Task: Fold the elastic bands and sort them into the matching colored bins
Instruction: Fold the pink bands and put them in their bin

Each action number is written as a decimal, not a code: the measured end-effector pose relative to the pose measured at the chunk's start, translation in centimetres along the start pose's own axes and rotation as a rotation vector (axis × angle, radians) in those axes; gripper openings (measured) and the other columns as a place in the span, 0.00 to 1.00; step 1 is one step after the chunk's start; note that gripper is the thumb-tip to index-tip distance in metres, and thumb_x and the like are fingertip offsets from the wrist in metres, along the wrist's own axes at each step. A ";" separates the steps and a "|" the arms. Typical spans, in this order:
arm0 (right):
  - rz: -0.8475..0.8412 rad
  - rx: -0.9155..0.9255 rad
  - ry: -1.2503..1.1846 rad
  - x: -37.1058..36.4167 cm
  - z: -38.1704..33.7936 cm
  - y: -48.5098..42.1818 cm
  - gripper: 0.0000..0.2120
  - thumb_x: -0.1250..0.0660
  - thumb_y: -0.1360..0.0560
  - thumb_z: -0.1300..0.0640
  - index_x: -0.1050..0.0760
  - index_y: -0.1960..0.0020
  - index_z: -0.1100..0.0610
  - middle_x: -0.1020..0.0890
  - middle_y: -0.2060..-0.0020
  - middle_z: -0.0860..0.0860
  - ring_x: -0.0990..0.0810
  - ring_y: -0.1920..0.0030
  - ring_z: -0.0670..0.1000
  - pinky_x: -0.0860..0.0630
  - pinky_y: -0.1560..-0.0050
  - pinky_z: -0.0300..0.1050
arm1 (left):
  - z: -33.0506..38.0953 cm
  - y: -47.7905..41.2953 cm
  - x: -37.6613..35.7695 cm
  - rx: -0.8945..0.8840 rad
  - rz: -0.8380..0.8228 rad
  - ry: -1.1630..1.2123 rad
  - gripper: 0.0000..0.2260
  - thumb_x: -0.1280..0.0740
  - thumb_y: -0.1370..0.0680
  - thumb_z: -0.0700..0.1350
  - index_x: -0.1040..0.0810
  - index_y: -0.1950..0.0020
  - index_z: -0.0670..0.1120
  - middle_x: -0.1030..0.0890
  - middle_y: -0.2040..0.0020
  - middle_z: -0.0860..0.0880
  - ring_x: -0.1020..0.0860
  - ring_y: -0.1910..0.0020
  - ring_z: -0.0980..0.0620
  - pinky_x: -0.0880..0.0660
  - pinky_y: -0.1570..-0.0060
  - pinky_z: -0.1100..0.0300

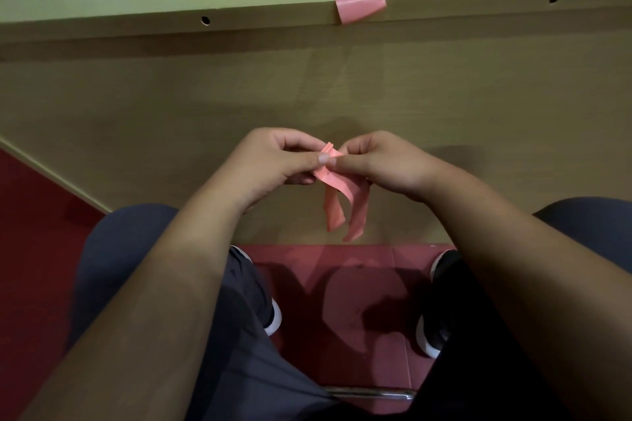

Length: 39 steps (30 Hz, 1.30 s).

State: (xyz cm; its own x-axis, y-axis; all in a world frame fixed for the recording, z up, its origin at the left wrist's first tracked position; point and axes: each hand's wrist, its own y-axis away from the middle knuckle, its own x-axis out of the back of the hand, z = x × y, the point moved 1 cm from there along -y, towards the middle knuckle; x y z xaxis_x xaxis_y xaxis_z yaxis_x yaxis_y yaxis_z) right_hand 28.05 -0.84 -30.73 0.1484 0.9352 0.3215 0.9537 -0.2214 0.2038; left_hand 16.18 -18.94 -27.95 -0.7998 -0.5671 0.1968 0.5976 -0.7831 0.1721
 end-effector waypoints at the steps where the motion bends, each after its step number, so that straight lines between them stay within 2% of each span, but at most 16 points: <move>1: 0.005 0.000 0.007 0.0 0.0 0.0 0.19 0.25 0.21 0.45 0.17 0.53 0.62 0.19 0.63 0.54 0.24 0.61 0.52 0.30 0.54 0.51 | -0.1 0.0 0.0 -0.010 -0.005 -0.015 0.09 0.21 0.25 0.38 0.12 0.45 0.42 0.12 0.54 0.43 0.15 0.55 0.49 0.15 0.48 0.55; 5: 0.019 -0.014 0.033 -0.1 0.3 -0.3 0.18 0.25 0.21 0.44 0.16 0.53 0.61 0.18 0.64 0.54 0.23 0.62 0.52 0.28 0.55 0.51 | -0.3 -0.1 -0.2 -0.054 0.022 -0.083 0.08 0.21 0.25 0.36 0.11 0.48 0.46 0.16 0.58 0.48 0.16 0.57 0.52 0.16 0.48 0.54; 9: 0.021 -0.011 0.059 -0.3 0.2 -0.3 0.26 0.26 0.24 0.36 0.18 0.54 0.61 0.22 0.65 0.52 0.26 0.62 0.52 0.30 0.55 0.52 | 0.0 -0.1 -0.2 -0.106 0.059 -0.174 0.08 0.23 0.24 0.37 0.11 0.49 0.48 0.17 0.57 0.48 0.20 0.60 0.54 0.19 0.53 0.59; 12: 0.037 0.006 0.107 -0.4 0.1 -0.3 0.29 0.28 0.27 0.31 0.19 0.54 0.60 0.21 0.65 0.51 0.24 0.63 0.51 0.26 0.56 0.54 | 0.1 0.0 -0.3 -0.142 0.091 -0.239 0.08 0.22 0.24 0.40 0.11 0.50 0.52 0.17 0.60 0.52 0.23 0.62 0.54 0.25 0.57 0.57; 14: 0.055 0.018 0.100 -0.4 0.0 -0.3 0.26 0.27 0.24 0.34 0.19 0.53 0.59 0.18 0.65 0.51 0.20 0.63 0.49 0.20 0.54 0.55 | 0.2 0.2 -0.3 -0.190 0.113 -0.302 0.09 0.23 0.24 0.40 0.11 0.51 0.54 0.17 0.60 0.55 0.24 0.63 0.56 0.28 0.59 0.58; 16: 0.095 0.025 0.127 -0.4 -0.2 -0.1 0.22 0.26 0.22 0.38 0.19 0.51 0.58 0.15 0.64 0.49 0.17 0.63 0.48 0.16 0.50 0.55 | 0.3 0.3 -0.3 -0.266 0.146 -0.383 0.10 0.24 0.24 0.40 0.11 0.51 0.55 0.15 0.57 0.54 0.21 0.61 0.57 0.26 0.58 0.59; 20: 0.176 0.067 0.200 -0.3 -0.3 0.0 0.17 0.26 0.21 0.41 0.21 0.44 0.53 0.12 0.60 0.48 0.12 0.59 0.47 0.15 0.49 0.55 | 1.0 0.7 -0.4 -0.394 0.198 -0.494 0.10 0.25 0.23 0.40 0.11 0.50 0.56 0.17 0.55 0.52 0.18 0.54 0.54 0.24 0.54 0.63; 22: 0.176 0.095 0.205 -0.2 -0.4 -0.1 0.15 0.25 0.21 0.43 0.22 0.40 0.50 0.12 0.59 0.49 0.12 0.58 0.47 0.16 0.51 0.50 | 1.3 0.8 -0.5 -0.431 0.215 -0.510 0.10 0.26 0.23 0.39 0.11 0.50 0.55 0.18 0.55 0.53 0.18 0.52 0.54 0.24 0.53 0.62; 24: 0.153 0.113 0.192 0.0 -0.5 0.1 0.14 0.25 0.20 0.44 0.20 0.39 0.48 0.12 0.57 0.51 0.12 0.57 0.46 0.21 0.55 0.40 | 1.5 0.9 -0.5 -0.468 0.234 -0.524 0.11 0.26 0.23 0.39 0.11 0.49 0.54 0.18 0.55 0.54 0.18 0.52 0.54 0.24 0.52 0.61; 26: 0.133 0.130 0.161 -0.1 -0.6 0.2 0.12 0.25 0.20 0.46 0.19 0.39 0.46 0.13 0.56 0.53 0.12 0.57 0.48 0.23 0.57 0.37 | 1.6 0.9 -0.6 -0.500 0.250 -0.531 0.11 0.26 0.23 0.38 0.11 0.49 0.53 0.18 0.54 0.53 0.18 0.52 0.53 0.24 0.52 0.61; 28: 0.130 0.163 0.171 -0.2 -0.6 0.2 0.09 0.25 0.21 0.46 0.17 0.42 0.44 0.14 0.56 0.52 0.13 0.56 0.50 0.21 0.52 0.43 | 1.7 1.0 -0.6 -0.510 0.251 -0.531 0.11 0.26 0.23 0.38 0.12 0.48 0.53 0.18 0.54 0.54 0.19 0.51 0.53 0.25 0.52 0.63; 30: 0.144 0.201 0.208 -0.3 -0.4 0.1 0.07 0.24 0.21 0.46 0.16 0.44 0.43 0.15 0.56 0.50 0.17 0.56 0.49 0.23 0.50 0.44 | 1.8 1.0 -0.6 -0.513 0.247 -0.533 0.10 0.26 0.22 0.39 0.12 0.48 0.54 0.18 0.53 0.54 0.19 0.51 0.53 0.25 0.52 0.64; 34: 0.205 0.272 0.299 -0.1 -0.7 0.1 0.08 0.23 0.22 0.46 0.14 0.44 0.41 0.20 0.53 0.47 0.19 0.55 0.42 0.26 0.50 0.33 | 2.0 1.1 -0.6 -0.527 0.252 -0.518 0.10 0.26 0.23 0.39 0.12 0.47 0.53 0.19 0.53 0.54 0.18 0.50 0.51 0.25 0.51 0.63; 37: 0.204 0.304 0.233 -0.2 -1.0 0.2 0.06 0.22 0.22 0.51 0.13 0.45 0.46 0.19 0.52 0.49 0.19 0.55 0.42 0.26 0.49 0.32 | 2.1 1.1 -0.7 -0.532 0.263 -0.486 0.09 0.26 0.22 0.38 0.12 0.47 0.51 0.18 0.53 0.53 0.18 0.50 0.51 0.24 0.50 0.63; 39: 0.184 0.308 0.147 -0.3 -1.1 0.1 0.05 0.23 0.21 0.55 0.13 0.46 0.51 0.16 0.51 0.52 0.16 0.51 0.47 0.23 0.46 0.39 | 2.2 1.1 -0.8 -0.529 0.269 -0.461 0.09 0.27 0.22 0.37 0.12 0.47 0.50 0.18 0.52 0.52 0.18 0.50 0.51 0.24 0.50 0.64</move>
State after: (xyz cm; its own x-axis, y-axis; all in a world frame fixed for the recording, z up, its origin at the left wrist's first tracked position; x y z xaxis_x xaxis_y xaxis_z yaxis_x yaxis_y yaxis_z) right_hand 27.87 -1.40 -29.79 0.3063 0.8332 0.4604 0.9519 -0.2673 -0.1497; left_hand 17.55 -18.77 -25.77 -0.4563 -0.6829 0.5705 0.5691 -0.7168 -0.4029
